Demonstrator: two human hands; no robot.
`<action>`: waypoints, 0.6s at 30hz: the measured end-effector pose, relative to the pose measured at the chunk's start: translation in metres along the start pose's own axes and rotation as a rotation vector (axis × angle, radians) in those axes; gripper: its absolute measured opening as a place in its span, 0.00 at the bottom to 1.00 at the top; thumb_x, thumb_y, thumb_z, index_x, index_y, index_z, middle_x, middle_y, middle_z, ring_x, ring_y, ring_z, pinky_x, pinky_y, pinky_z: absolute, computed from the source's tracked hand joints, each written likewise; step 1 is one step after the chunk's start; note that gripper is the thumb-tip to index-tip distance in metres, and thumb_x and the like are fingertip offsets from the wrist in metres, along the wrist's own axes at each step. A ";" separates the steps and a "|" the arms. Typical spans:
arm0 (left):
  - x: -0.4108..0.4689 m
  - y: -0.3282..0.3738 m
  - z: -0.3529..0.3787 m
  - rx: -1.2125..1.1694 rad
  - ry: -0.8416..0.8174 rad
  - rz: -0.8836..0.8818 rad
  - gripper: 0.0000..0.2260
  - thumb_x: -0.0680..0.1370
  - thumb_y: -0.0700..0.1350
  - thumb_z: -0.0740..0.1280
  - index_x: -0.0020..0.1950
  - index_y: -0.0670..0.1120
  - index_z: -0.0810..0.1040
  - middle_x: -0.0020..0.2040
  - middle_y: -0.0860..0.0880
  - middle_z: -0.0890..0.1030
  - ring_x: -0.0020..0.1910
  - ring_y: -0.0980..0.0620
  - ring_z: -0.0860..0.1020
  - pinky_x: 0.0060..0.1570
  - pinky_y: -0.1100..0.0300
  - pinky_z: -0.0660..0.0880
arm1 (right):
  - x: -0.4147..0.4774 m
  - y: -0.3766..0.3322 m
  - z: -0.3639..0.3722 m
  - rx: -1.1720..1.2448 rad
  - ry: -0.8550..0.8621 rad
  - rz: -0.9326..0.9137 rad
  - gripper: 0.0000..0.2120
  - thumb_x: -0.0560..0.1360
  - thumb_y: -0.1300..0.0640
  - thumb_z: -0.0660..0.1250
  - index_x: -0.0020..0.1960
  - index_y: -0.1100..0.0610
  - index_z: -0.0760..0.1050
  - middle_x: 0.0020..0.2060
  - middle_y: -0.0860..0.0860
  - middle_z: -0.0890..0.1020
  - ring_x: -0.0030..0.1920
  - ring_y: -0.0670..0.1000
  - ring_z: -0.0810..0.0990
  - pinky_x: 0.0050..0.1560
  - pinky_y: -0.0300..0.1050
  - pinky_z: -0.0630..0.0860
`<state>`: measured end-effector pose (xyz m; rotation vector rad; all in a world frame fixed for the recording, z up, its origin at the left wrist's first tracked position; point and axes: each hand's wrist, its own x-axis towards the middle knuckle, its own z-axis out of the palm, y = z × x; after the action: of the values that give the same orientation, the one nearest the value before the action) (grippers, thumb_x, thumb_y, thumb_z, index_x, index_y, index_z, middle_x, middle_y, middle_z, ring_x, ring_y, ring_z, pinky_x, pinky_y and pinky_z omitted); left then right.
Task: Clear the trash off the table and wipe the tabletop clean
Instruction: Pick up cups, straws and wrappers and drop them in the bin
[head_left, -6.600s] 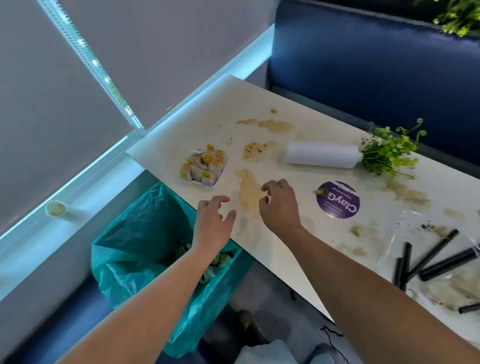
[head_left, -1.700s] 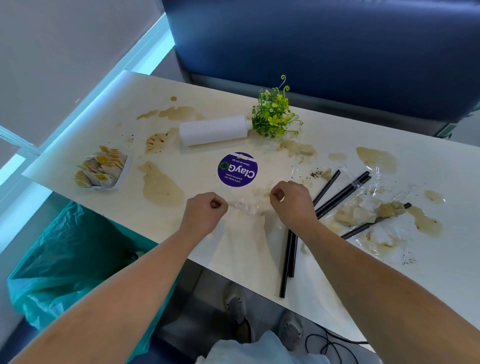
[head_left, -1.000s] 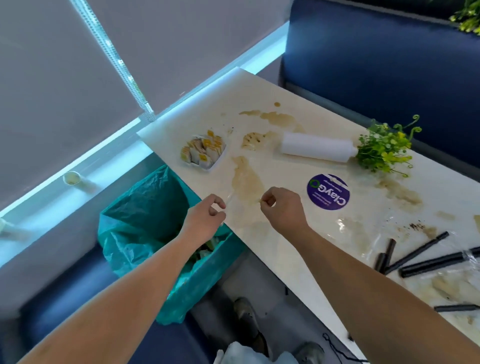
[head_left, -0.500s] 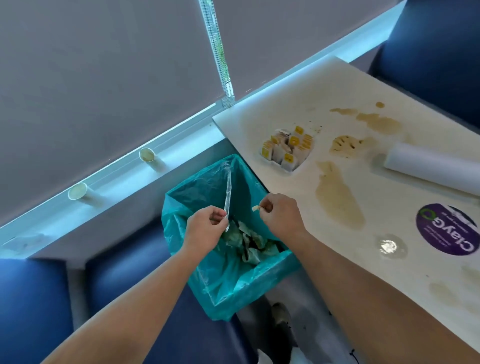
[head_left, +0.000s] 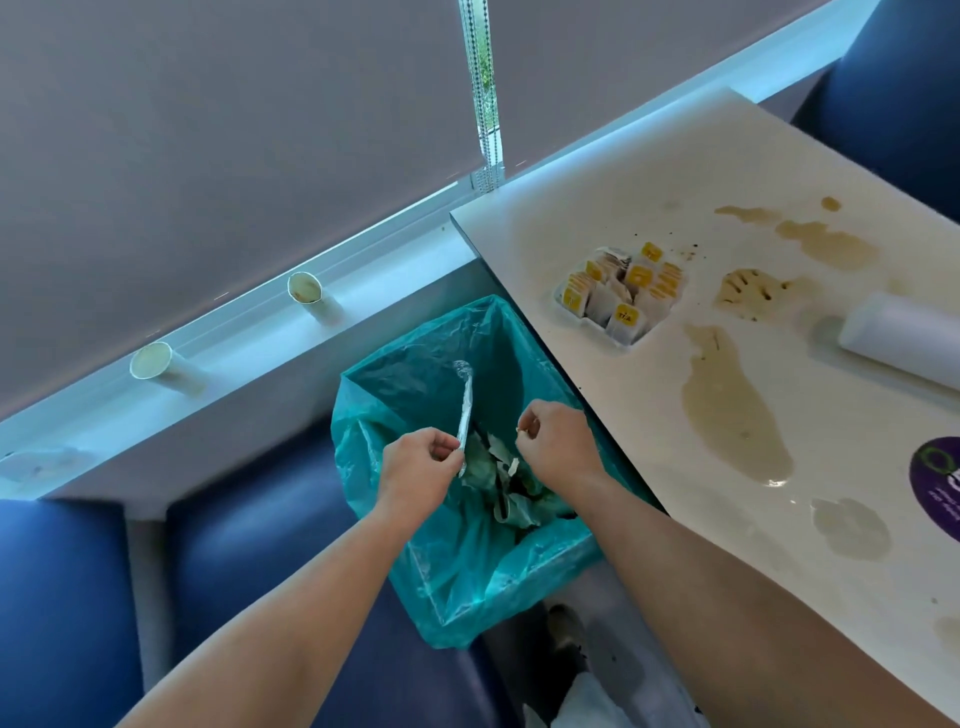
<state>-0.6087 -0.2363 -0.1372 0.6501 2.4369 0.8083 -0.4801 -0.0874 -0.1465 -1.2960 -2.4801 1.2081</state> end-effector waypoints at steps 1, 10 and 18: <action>0.001 -0.002 0.002 0.004 -0.004 -0.006 0.05 0.74 0.47 0.76 0.42 0.57 0.83 0.36 0.58 0.83 0.37 0.66 0.80 0.34 0.77 0.70 | 0.001 0.001 0.002 0.005 -0.009 0.010 0.03 0.75 0.61 0.68 0.45 0.54 0.79 0.39 0.49 0.81 0.37 0.49 0.81 0.40 0.45 0.79; 0.004 -0.012 0.007 0.042 -0.014 0.016 0.05 0.77 0.47 0.73 0.52 0.53 0.83 0.45 0.58 0.83 0.44 0.58 0.82 0.52 0.60 0.78 | 0.003 0.006 0.008 -0.023 -0.101 0.001 0.16 0.77 0.62 0.66 0.64 0.55 0.78 0.52 0.51 0.80 0.51 0.53 0.79 0.52 0.47 0.78; 0.001 0.014 0.002 0.046 0.023 0.115 0.10 0.78 0.49 0.72 0.59 0.54 0.80 0.52 0.55 0.78 0.42 0.59 0.79 0.43 0.67 0.73 | 0.000 -0.001 -0.019 -0.014 0.082 -0.078 0.13 0.78 0.61 0.66 0.62 0.57 0.78 0.53 0.52 0.78 0.52 0.52 0.78 0.57 0.48 0.76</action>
<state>-0.6042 -0.2246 -0.1296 0.8086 2.4631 0.8106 -0.4730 -0.0768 -0.1330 -1.2147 -2.4606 1.0993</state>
